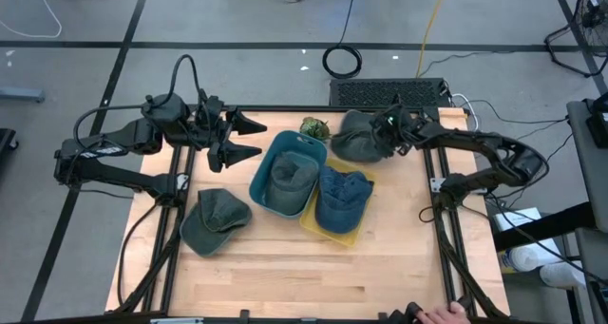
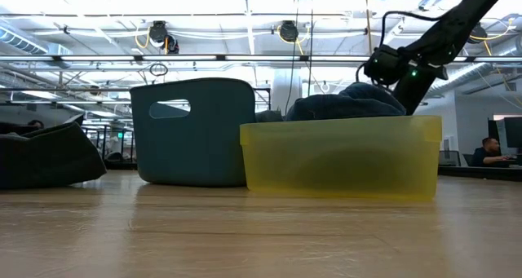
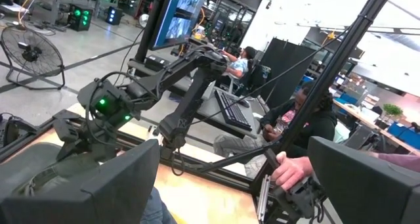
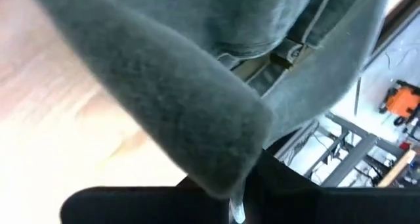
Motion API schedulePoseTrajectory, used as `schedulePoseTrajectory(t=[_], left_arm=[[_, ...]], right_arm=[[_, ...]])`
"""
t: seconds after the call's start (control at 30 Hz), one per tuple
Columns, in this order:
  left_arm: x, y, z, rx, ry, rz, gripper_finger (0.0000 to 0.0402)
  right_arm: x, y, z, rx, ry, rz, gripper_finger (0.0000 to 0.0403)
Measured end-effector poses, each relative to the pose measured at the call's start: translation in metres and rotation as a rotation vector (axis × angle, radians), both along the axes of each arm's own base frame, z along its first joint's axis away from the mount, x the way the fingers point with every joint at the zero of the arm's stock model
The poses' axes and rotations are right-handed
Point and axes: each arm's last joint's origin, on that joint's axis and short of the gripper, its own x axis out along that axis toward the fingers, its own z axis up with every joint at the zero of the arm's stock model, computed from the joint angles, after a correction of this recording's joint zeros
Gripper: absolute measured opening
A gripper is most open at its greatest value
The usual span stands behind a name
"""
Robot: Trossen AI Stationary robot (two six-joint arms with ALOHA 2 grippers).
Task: Pick & Place hat
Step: Put the top black cap into the blue bin
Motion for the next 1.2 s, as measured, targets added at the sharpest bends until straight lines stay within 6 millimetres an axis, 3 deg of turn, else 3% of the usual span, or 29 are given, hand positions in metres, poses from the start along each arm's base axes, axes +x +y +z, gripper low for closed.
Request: schedulePoseTrajectory(t=[0.43, 0.9, 1.2], left_arm=[[0.000, 0.000, 0.000, 0.001, 0.000, 0.000, 0.0395], [0.000, 0.000, 0.000, 0.001, 0.000, 0.000, 0.0395], [0.000, 0.000, 0.000, 0.001, 0.000, 0.000, 0.0395]], right_arm=[[-0.015, 0.021, 0.043, -0.096, -0.040, -0.057, 0.0000], [0.003, 0.029, 0.135, -0.076, -0.073, -0.037, 0.0000], [0.018, 0.034, 0.182, -0.085, -0.133, -0.007, 0.0000]])
